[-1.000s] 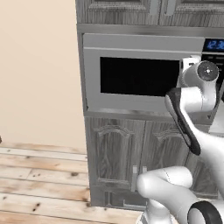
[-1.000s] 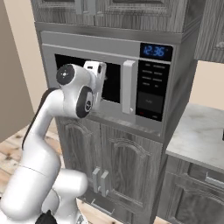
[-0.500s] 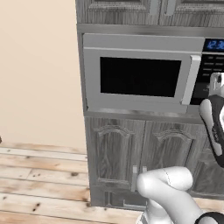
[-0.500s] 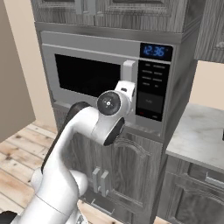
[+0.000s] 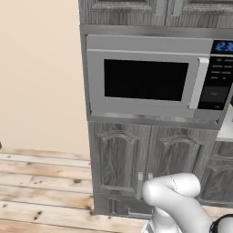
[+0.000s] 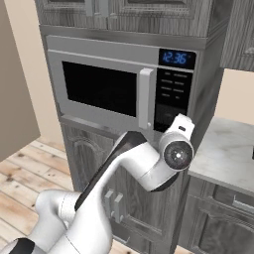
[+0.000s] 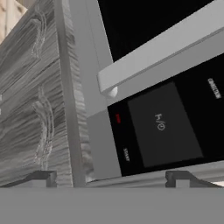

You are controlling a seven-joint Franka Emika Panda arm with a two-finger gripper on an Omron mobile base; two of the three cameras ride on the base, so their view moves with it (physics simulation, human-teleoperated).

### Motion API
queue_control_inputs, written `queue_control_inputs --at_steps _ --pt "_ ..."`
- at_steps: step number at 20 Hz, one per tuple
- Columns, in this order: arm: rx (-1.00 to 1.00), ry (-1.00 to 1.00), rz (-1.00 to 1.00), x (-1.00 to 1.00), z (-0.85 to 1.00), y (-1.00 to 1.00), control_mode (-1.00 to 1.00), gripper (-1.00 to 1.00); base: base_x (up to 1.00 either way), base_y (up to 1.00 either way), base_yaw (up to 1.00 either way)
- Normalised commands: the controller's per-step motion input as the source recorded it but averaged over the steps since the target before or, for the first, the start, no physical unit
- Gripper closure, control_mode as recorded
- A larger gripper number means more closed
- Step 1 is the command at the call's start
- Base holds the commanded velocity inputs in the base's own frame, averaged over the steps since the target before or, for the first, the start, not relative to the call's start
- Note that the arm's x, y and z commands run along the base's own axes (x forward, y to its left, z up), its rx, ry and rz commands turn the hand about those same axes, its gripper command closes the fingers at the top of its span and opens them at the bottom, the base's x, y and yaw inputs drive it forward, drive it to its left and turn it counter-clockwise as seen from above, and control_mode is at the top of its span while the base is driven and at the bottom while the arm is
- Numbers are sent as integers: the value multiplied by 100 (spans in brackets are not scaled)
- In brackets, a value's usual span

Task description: Place the tupperware containing the shrimp and sweet potato meal in the microwave. Close the microwave door and press the start button to reheat the meal.

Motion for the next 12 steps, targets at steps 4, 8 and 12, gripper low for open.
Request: queue_control_inputs --at_steps 4,8,12 --pt "7 -9 6 0 -19 -9 -100 100 0 0 0" --pt "2 -6 6 0 -5 0 -100 100 0 0 0" --pt "4 -4 3 7 0 2 -100 100 0 0 0"
